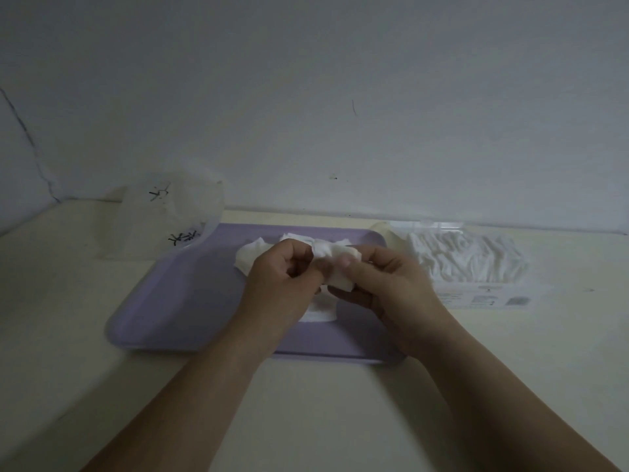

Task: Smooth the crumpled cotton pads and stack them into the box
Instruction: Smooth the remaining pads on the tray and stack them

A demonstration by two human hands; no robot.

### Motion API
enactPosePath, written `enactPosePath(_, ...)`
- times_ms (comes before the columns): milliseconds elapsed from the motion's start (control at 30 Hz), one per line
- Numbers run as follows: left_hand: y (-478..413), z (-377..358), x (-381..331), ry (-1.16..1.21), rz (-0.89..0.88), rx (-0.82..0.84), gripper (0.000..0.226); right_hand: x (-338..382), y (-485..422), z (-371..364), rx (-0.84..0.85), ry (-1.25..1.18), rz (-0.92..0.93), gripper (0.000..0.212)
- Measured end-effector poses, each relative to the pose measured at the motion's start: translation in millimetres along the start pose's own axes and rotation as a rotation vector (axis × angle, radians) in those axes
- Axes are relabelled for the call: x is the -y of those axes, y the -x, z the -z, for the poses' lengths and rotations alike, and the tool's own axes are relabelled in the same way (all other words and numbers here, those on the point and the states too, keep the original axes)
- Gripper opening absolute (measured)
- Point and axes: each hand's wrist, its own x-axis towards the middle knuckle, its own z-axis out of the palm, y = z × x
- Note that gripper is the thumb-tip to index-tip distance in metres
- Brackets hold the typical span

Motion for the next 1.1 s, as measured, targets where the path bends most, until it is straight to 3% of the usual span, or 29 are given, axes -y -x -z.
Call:
enactPosePath(100, -5.9, 8.3, 0.6, -0.104, -0.033, 0.029, 0.007, -5.6, -0.5, 0.3, -0.153, 0.08, 0.071, 0.007)
enactPosePath(200, -16.9, 30.1, 6.8, -0.351, -0.04, 0.05, 0.01, -8.2, -3.9, 8.4, -0.28, 0.148, 0.137, 0.011)
enactPosePath(300, -18.0, 42.9, 11.9, -0.512, 0.036, 0.185, 0.018, -9.8, -6.6, 13.4, -0.311, 0.189, 0.146, 0.008)
enactPosePath(433, -16.4, 41.5, 13.9, -0.519, 0.027, 0.252, 0.022, -13.9, -8.2, 13.4, -0.327, 0.332, 0.169, 0.016)
enactPosePath(533, -18.3, 41.4, 9.9, -0.48, -0.016, 0.233, 0.011, -14.7, -8.3, 14.4, -0.324, 0.333, 0.168, 0.017)
enactPosePath(633, -21.0, 42.7, 5.9, -0.467, -0.043, 0.147, 0.04, -15.3, -8.6, 15.5, -0.32, 0.322, 0.158, 0.012)
enactPosePath(700, -20.9, 41.4, 5.6, -0.476, -0.063, 0.153, 0.046, -14.1, -7.6, 14.5, -0.303, 0.318, 0.151, 0.013)
enactPosePath(867, -17.2, 38.3, 11.5, -0.418, -0.061, 0.258, 0.031, -11.0, -4.6, 5.0, -0.234, 0.173, 0.085, 0.009)
enactPosePath(1033, -18.7, 36.3, 14.9, -0.395, -0.079, 0.19, 0.005, -7.8, -1.2, 1.1, -0.168, 0.206, 0.075, 0.006)
enactPosePath(1100, -17.8, 37.8, 15.0, -0.406, -0.025, 0.257, 0.015, -7.6, -0.9, 1.6, -0.166, 0.252, 0.088, 0.008)
